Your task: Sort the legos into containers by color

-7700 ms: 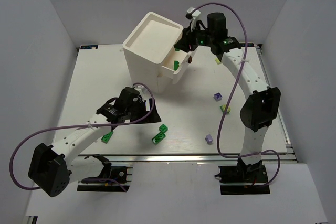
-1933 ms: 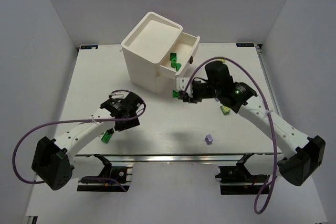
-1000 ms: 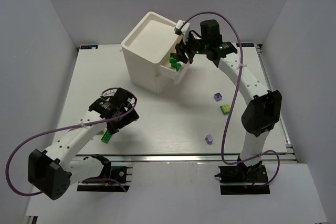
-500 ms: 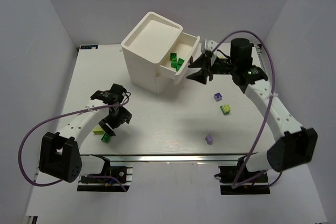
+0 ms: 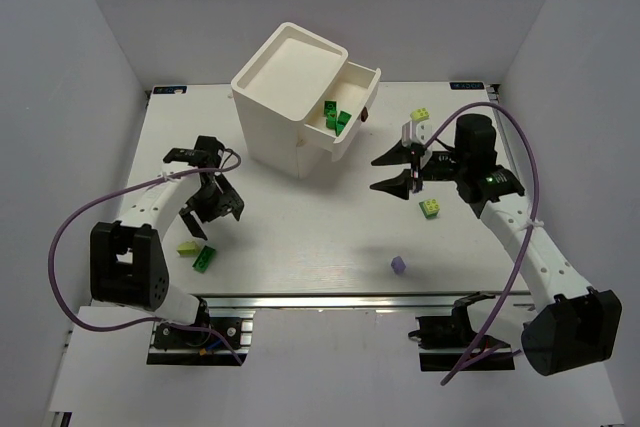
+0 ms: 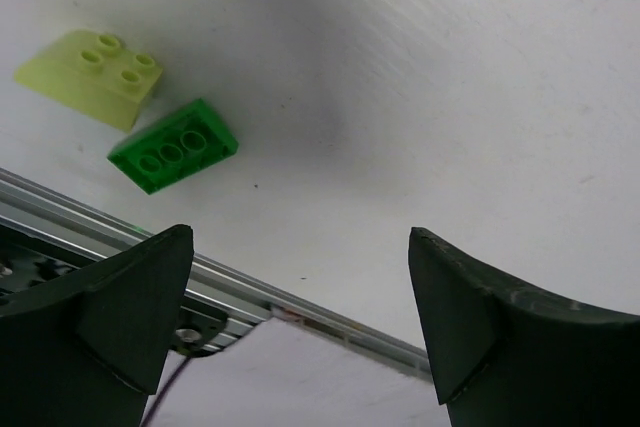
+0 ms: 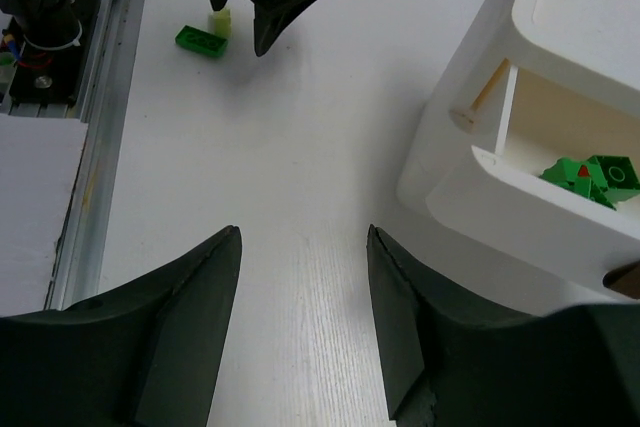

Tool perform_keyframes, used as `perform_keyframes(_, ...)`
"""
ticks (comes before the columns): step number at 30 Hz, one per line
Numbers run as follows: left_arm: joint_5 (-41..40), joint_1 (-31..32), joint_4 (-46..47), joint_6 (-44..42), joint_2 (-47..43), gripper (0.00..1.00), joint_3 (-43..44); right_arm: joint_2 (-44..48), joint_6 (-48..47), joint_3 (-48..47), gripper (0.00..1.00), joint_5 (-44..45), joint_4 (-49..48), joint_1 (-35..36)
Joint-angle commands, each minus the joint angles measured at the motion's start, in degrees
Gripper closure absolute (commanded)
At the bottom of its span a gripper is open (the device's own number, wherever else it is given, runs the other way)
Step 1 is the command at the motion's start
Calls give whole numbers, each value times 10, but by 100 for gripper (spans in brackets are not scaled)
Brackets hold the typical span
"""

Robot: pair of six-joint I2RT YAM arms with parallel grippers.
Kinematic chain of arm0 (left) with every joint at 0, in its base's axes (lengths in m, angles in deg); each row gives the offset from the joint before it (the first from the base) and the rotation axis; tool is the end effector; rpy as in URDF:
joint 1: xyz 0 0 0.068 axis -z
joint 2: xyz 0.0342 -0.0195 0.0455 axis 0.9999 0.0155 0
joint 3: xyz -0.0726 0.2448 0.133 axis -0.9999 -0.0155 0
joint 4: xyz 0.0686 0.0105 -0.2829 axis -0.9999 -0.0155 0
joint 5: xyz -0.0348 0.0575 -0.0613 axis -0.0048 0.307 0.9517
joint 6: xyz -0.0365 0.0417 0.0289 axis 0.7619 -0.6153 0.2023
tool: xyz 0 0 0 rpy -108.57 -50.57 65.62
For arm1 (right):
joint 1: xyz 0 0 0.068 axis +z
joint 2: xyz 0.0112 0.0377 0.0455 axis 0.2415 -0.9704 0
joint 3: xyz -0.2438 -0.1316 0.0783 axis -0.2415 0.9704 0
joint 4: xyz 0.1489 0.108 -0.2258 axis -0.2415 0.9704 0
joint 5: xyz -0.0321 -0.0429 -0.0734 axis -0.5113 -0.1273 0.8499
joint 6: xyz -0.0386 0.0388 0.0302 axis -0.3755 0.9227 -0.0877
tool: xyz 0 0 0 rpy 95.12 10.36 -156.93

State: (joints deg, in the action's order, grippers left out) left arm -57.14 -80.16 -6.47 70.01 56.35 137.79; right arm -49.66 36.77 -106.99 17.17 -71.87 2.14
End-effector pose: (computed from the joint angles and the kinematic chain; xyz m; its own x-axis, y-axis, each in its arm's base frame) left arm 0.2766 -0.0367 0.2194 -0.7940 -0.5920 -0.1385 -0.6038 0.7944 0.0657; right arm 0.2556 0.1181 0.3594 0.2340 -0.1821 -0.9550 -0.9588 0.1196 -0.2577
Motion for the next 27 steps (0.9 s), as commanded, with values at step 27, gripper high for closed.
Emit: perform_keyframes(27, 93, -67, 4, -186, -28, 5, -48, 37, 56, 90, 42, -69, -83, -81)
